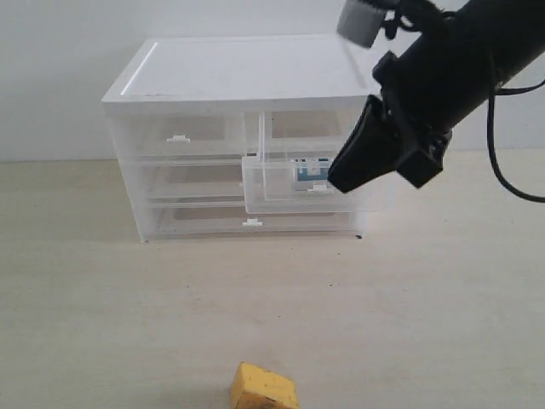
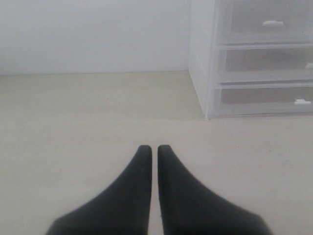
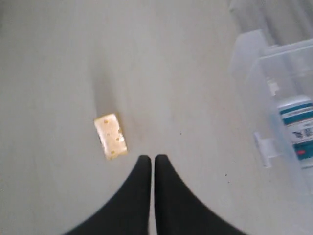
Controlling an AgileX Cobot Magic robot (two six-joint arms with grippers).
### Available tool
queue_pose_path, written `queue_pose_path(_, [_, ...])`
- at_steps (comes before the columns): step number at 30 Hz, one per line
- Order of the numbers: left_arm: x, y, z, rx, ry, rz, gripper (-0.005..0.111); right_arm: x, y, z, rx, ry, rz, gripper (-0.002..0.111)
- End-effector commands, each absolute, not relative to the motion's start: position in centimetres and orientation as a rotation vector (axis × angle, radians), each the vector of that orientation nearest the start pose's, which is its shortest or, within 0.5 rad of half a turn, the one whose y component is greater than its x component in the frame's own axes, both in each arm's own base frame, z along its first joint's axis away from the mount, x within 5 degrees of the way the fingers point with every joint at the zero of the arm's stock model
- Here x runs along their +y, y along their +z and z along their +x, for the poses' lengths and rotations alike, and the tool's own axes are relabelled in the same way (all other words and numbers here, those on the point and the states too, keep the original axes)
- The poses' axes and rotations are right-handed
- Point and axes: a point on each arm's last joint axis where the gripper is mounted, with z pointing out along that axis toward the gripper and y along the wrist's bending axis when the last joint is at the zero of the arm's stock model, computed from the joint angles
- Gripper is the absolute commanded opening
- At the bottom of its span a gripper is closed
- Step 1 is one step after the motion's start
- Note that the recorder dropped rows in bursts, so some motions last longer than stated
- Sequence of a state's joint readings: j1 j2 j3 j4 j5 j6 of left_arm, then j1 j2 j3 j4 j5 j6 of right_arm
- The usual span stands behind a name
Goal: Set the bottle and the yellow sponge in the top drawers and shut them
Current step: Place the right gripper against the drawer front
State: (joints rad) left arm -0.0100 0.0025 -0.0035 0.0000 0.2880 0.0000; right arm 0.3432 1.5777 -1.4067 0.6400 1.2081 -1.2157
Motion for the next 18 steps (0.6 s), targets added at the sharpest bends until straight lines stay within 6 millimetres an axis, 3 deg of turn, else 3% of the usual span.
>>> queue_pose_path(1, [-0.1, 18.8, 5.5, 1.767, -0.021, -0.007, 0.004, 16.8, 33.1, 27.0, 1.995, 0.491, -1.788, 0.0])
queue_pose_path(7, [-0.1, 18.8, 5.5, 1.767, -0.021, -0.007, 0.004, 17.4, 31.9, 27.9, 1.988, 0.473, -1.809, 0.0])
queue_pose_path(18, [-0.1, 18.8, 5.5, 1.767, -0.021, -0.007, 0.004, 17.7, 30.6, 30.9, 1.938, 0.257, -1.688, 0.0])
